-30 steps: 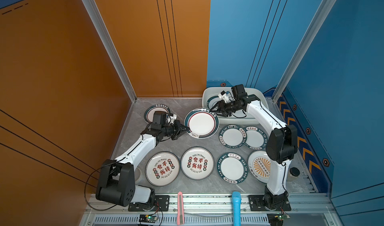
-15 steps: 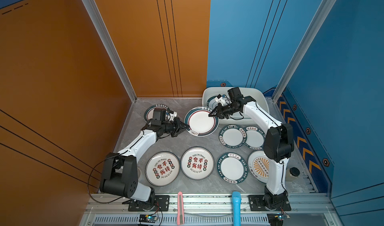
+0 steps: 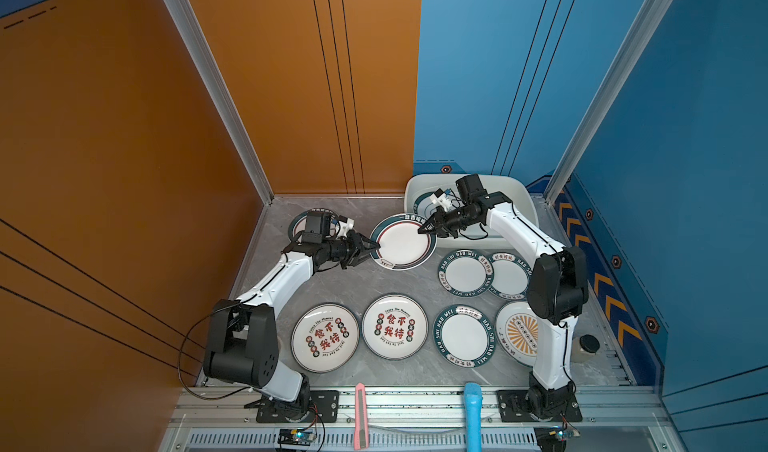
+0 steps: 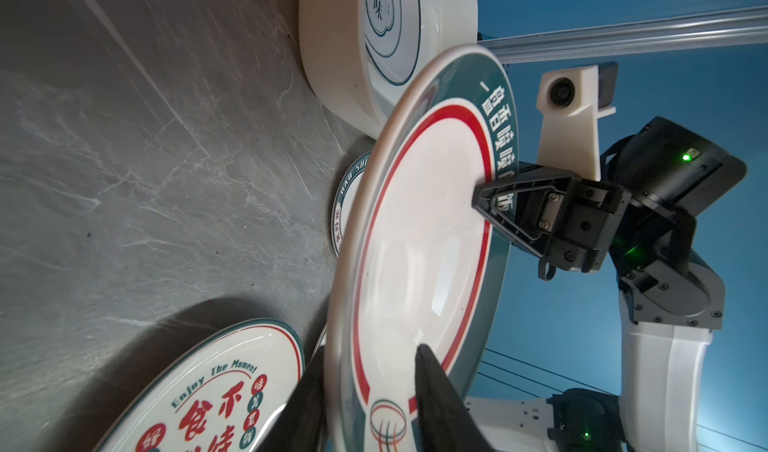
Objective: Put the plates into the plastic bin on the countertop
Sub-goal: 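Grasp the raised red-ring plate rim with right gripper beside left gripper, then lower the red-ring plate into the bin with right gripper while left gripper withdraws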
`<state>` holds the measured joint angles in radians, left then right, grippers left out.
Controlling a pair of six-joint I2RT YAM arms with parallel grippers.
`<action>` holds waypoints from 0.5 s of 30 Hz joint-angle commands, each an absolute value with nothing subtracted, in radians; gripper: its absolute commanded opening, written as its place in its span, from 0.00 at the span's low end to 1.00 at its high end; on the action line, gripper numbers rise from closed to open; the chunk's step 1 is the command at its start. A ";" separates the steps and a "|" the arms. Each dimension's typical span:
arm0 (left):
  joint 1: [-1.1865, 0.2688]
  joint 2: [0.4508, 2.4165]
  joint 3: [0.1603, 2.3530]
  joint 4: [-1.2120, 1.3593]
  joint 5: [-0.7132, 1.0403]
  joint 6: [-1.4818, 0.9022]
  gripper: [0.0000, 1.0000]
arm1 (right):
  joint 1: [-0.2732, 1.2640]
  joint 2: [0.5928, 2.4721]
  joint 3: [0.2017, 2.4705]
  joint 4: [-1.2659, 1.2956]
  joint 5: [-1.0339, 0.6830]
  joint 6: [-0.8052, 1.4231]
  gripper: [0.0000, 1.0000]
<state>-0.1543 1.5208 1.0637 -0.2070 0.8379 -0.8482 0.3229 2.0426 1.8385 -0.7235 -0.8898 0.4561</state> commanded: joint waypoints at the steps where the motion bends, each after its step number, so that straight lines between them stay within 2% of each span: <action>1: -0.155 1.523 1.100 -0.240 0.818 -0.806 0.49 | 0.299 2.045 1.880 -0.737 -0.864 0.491 0.00; 4: -0.154 1.519 1.106 -0.248 0.807 -0.794 0.62 | 0.289 2.048 1.899 -0.738 -0.852 0.503 0.00; 7: -0.152 1.511 1.115 -0.267 0.792 -0.772 0.85 | 0.281 2.048 1.910 -0.735 -0.847 0.514 0.00; 8: -0.151 1.506 1.115 -0.276 0.779 -0.762 0.99 | 0.279 2.047 1.912 -0.733 -0.843 0.517 0.00; 15: -0.129 1.452 1.082 -0.348 0.649 -0.718 0.98 | 0.238 2.034 1.912 -0.693 -0.799 0.574 0.00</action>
<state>-0.1440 1.4929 1.0924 -0.2989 0.7219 -0.7559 0.2592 2.0426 1.8767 -0.7227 -0.8143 0.5270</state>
